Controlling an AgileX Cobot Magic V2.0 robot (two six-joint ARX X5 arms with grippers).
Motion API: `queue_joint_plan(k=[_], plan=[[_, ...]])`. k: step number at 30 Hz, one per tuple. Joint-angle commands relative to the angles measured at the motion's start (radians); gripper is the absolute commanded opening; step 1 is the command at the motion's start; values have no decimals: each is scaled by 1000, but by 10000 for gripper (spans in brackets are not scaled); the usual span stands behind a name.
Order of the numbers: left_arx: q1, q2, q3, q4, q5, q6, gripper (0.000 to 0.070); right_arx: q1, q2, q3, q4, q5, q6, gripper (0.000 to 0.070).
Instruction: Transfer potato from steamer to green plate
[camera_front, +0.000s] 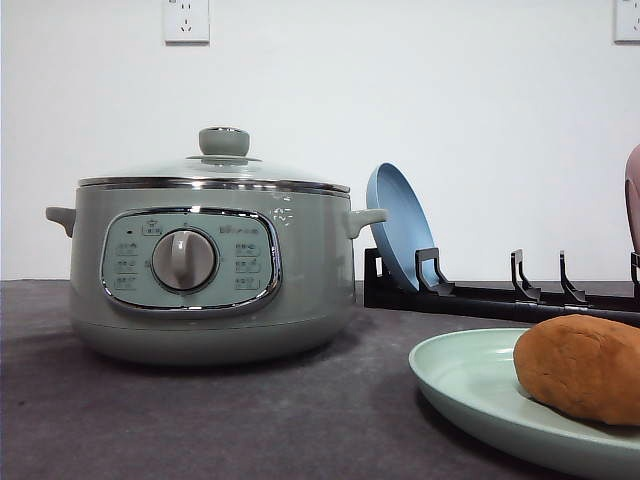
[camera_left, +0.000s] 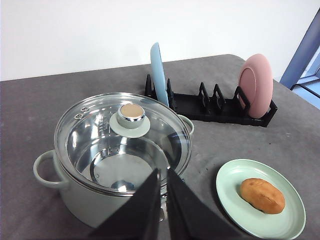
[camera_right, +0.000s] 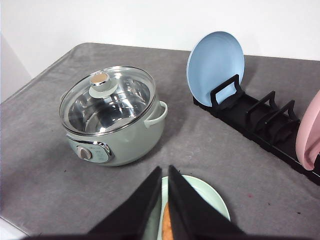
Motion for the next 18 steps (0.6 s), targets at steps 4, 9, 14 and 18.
queue_joint_plan(k=[4, 9, 14, 18], plan=[[-6, 0, 8, 11, 2, 1, 16, 6, 5, 17, 11, 1, -8, 10], [-4, -3, 7, 10, 1, 7, 16, 6, 5, 17, 11, 1, -8, 10], [79, -25, -52, 26, -2, 198, 16, 6, 5, 17, 11, 1, -8, 10], [200, -84, -273, 211, -2, 287, 16, 6, 5, 17, 11, 1, -8, 10]])
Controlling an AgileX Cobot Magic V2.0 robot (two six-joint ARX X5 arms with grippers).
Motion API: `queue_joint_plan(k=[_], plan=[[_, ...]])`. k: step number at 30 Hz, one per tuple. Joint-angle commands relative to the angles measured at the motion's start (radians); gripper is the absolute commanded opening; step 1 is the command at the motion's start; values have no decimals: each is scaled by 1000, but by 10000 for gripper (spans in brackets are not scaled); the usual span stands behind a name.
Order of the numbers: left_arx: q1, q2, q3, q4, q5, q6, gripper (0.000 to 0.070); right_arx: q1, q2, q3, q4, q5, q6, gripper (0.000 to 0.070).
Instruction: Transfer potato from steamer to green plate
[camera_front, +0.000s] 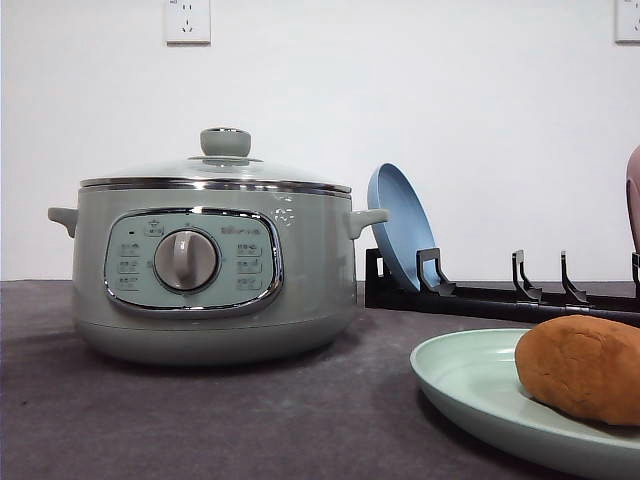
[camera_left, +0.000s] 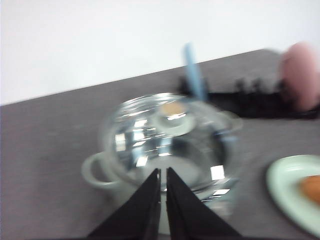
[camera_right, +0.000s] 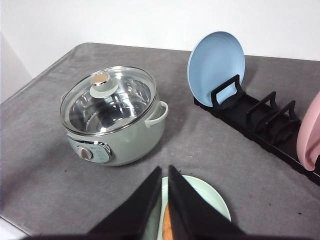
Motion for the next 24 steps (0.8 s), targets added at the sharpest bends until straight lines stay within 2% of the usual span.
queue_joint_plan(k=[1, 6, 11, 13, 18, 24], plan=[[48, -24, -124, 108, -1, 70, 16, 6, 5, 18, 11, 1, -8, 10], [147, -133, -408, 322, -1, 11, 16, 6, 5, 18, 11, 1, -8, 10], [174, -242, -599, 449, -2, 29, 16, 6, 5, 18, 11, 1, -8, 10], [184, -284, -663, 494, -33, 13, 16, 6, 5, 18, 11, 1, -8, 10], [202, -387, -775, 530, -127, -105, 16, 6, 5, 18, 11, 1, -8, 10], [203, -471, -844, 530, -188, -156, 16, 6, 5, 18, 11, 1, -8, 10]])
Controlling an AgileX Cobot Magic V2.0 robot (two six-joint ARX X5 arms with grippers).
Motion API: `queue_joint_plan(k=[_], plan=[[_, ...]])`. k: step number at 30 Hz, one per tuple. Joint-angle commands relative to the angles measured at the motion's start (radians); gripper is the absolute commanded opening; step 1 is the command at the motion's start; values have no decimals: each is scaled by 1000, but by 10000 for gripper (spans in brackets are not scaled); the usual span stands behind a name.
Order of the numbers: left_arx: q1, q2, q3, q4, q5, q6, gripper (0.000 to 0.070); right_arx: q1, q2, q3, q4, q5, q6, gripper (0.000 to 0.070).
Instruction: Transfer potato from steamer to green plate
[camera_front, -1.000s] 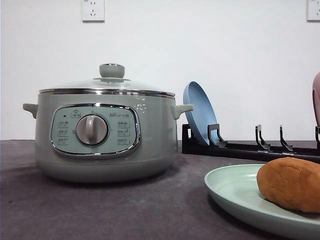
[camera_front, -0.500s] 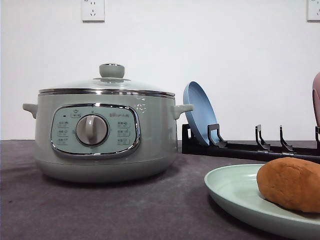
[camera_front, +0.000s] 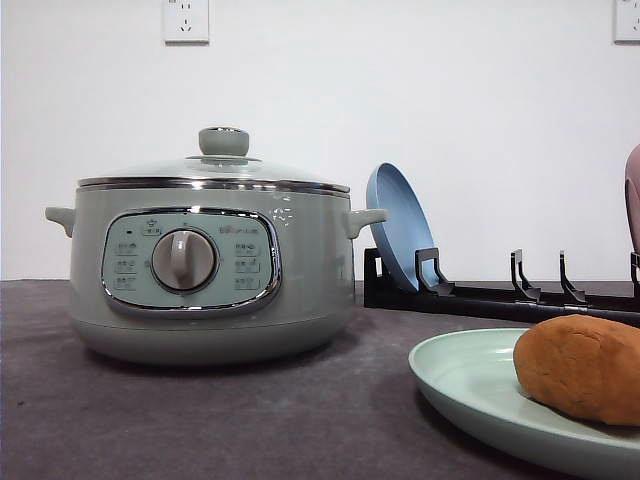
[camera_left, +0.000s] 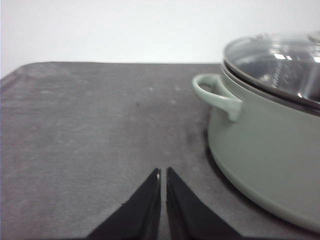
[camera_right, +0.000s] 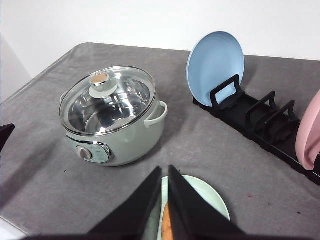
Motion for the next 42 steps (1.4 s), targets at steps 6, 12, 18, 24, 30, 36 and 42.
queue_joint_plan(k=[6, 12, 18, 24, 30, 36, 42], plan=[[1, 0, -26, -45, -20, -34, 16, 6, 5, 18, 11, 1, -8, 10], [1, 0, -26, -43, -19, -28, 16, 6, 5, 18, 11, 1, -8, 10], [1, 1, -26, -43, -19, -28, 16, 6, 5, 18, 11, 1, -8, 10], [1, 1, -25, -43, -19, -28, 16, 6, 5, 18, 11, 1, -8, 10], [1, 1, -25, -43, -19, -28, 16, 6, 5, 18, 10, 0, -8, 10], [1, 1, -25, -43, -19, -28, 16, -121, -4, -72, 98, 58, -19, 9], [1, 1, -25, -43, -19, -28, 16, -394, -86, -455, 565, 49, -118, 9]])
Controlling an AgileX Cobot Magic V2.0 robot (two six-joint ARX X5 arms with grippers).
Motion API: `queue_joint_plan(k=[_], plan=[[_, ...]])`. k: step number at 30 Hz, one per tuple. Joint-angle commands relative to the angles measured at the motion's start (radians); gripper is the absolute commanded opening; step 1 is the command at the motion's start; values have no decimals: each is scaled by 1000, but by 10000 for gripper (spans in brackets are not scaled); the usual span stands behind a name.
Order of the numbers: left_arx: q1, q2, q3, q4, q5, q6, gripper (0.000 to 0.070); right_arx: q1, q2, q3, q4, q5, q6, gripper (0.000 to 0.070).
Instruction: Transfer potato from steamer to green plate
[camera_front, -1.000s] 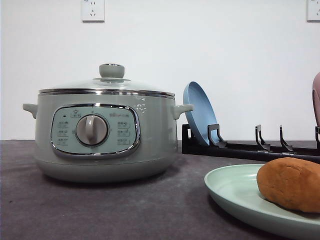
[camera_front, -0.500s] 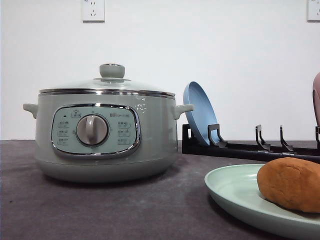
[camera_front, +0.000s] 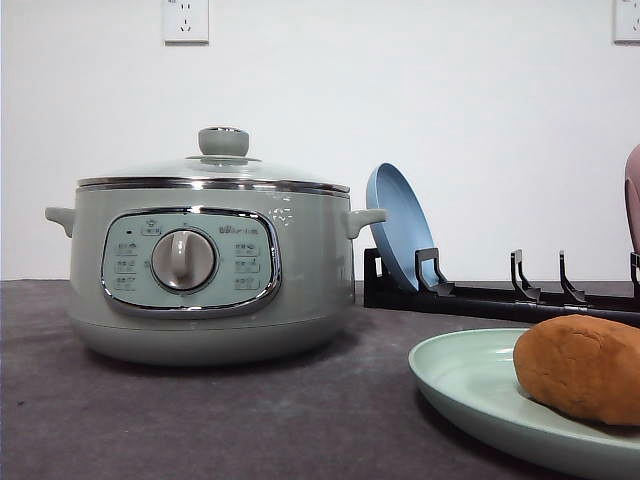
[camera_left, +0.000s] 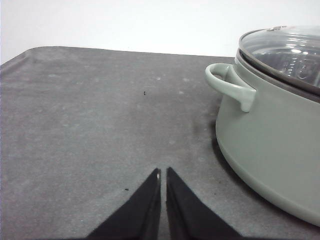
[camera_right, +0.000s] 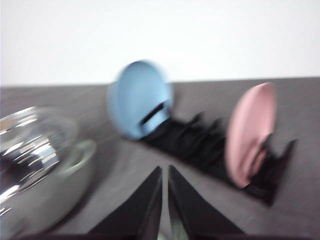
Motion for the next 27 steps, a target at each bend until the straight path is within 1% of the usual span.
queue_joint_plan(k=[1, 4, 7, 9, 11, 15, 21, 23, 27], plan=[[0, -1, -21, -6, -5, 0, 16, -59, -30, -134, 182, 1, -49, 9], [0, -1, -21, -6, -5, 0, 16, -122, -94, -337, 363, 5, -52, 9], [0, -1, -21, -6, -5, 0, 16, -150, -169, -515, 494, 5, -56, 9], [0, -1, -21, -6, -5, 0, 16, -158, -220, -618, 560, 5, -64, 9], [0, -1, -21, -6, -5, 0, 16, -162, -263, -698, 600, 5, -65, 9], [0, -1, -21, -6, -5, 0, 16, -162, -321, -813, 608, 5, -68, 9], [0, -1, -21, -6, -5, 0, 16, -182, -388, -918, 607, -2, -67, 9], [0, -1, -21, -6, -5, 0, 16, -197, -413, -929, 581, -27, -69, 9], [0, -1, -21, -6, -5, 0, 16, -231, -445, -929, 560, -35, -80, 9]])
